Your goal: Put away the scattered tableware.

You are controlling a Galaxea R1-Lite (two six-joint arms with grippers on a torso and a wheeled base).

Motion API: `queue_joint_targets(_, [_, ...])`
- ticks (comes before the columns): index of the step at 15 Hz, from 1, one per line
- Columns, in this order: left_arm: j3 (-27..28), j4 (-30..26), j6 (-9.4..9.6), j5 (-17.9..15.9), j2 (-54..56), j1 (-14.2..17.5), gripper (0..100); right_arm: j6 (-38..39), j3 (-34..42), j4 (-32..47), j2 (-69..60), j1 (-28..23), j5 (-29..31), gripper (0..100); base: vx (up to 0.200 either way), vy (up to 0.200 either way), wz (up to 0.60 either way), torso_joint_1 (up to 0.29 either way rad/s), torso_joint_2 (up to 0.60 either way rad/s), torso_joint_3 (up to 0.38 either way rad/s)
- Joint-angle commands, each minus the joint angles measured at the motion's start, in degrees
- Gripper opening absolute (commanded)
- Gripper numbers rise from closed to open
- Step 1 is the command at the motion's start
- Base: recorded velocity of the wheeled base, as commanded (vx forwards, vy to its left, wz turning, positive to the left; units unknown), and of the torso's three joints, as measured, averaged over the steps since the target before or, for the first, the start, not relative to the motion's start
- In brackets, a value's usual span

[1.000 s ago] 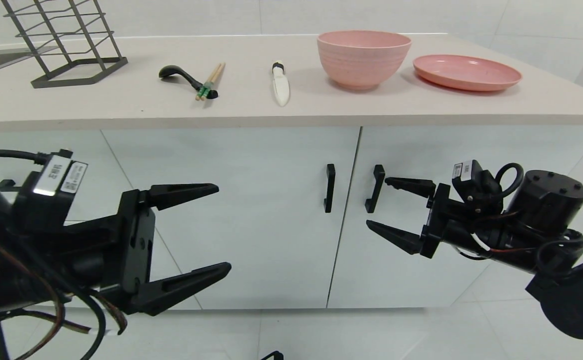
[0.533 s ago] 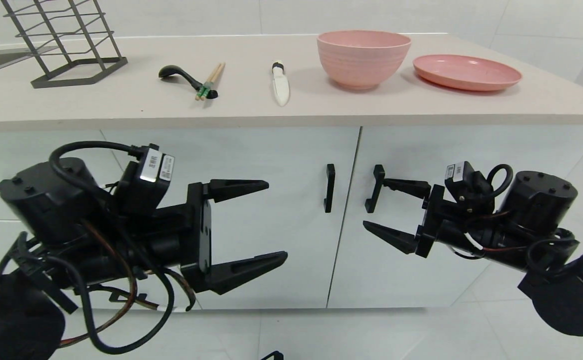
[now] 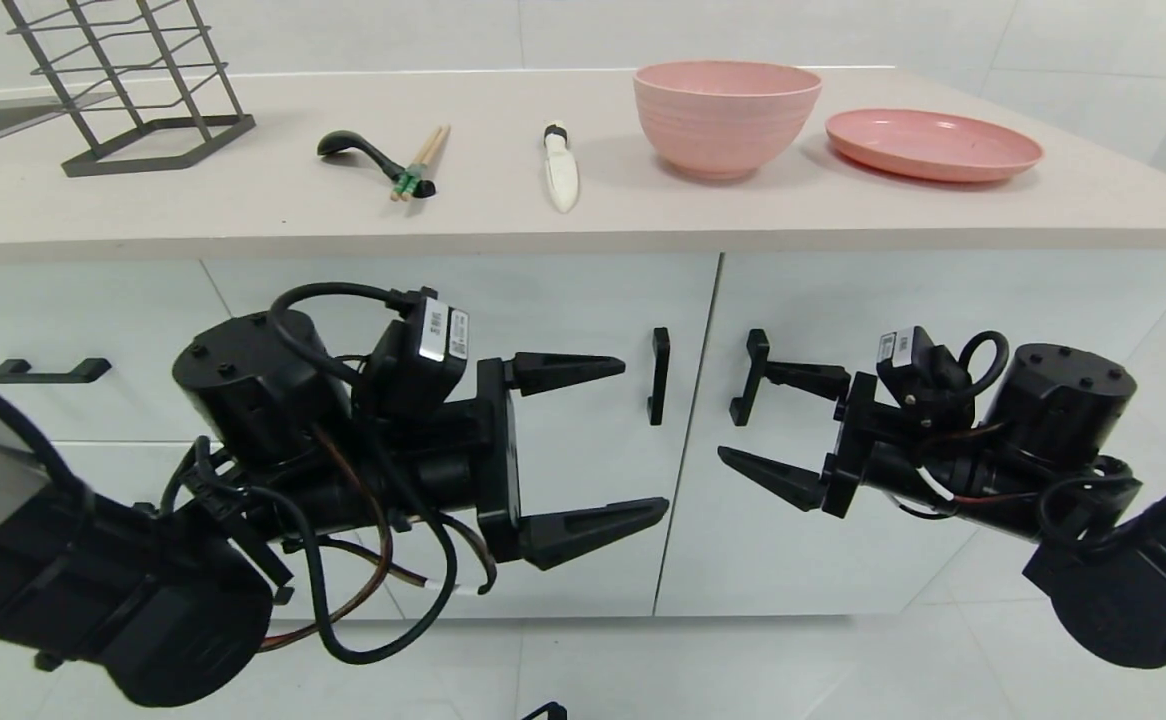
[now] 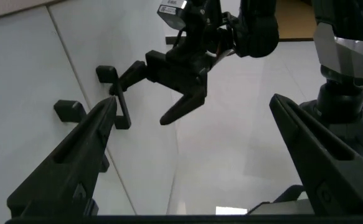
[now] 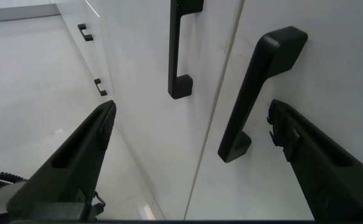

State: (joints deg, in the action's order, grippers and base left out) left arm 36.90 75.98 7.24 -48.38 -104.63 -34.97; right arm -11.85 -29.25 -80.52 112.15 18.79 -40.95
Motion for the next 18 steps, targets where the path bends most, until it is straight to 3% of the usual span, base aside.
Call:
queue_joint_targets(1, [4.50, -0.13, -0.03, 0.04, -4.53, -0.71, 100, -0.02, -0.55, -0.08, -0.01, 0.37, -0.71, 100, 0.000, 0.000, 0.00, 0.000, 0.00, 0.000])
queue_joint_targets(6, [13.81, -0.05, -0.30, 0.04, -12.09, -2.99, 100, -0.02, -1.25, -0.08, 0.70, 0.73, -1.94, 100, 0.000, 0.000, 0.00, 0.000, 0.00, 0.000])
queue_joint_targets(8, [16.45, -0.31, -1.26, 0.31, -13.23, -3.35, 100, -0.02, -1.25, -0.08, 0.79, 0.73, -3.17, 100, 0.000, 0.000, 0.00, 0.000, 0.00, 0.000])
queue_joint_targets(11, [19.26, -0.31, -3.37, 6.46, -14.55, -4.05, 100, -0.02, -1.60, -0.08, 1.14, 0.81, -3.52, 100, 0.000, 0.000, 0.00, 0.000, 0.00, 0.000])
queue_joint_targets(12, [19.44, -0.22, -5.22, 7.60, -14.64, -4.40, 100, -0.02, -2.40, -0.08, 1.49, 1.25, -3.96, 100, 0.000, 0.000, 0.00, 0.000, 0.00, 0.000])
queue_joint_targets(15, [19.61, -0.22, -6.54, 11.12, -14.81, -4.66, 100, 0.07, -3.27, -0.08, 2.54, 2.84, -5.55, 100, 0.000, 0.000, 0.00, 0.000, 0.00, 0.000])
queue_joint_targets(18, [19.61, -0.66, -6.54, 12.53, -14.81, -4.31, 100, 0.25, -2.75, -0.08, 2.54, 3.27, -9.41, 100, 0.000, 0.000, 0.00, 0.000, 0.00, 0.000])
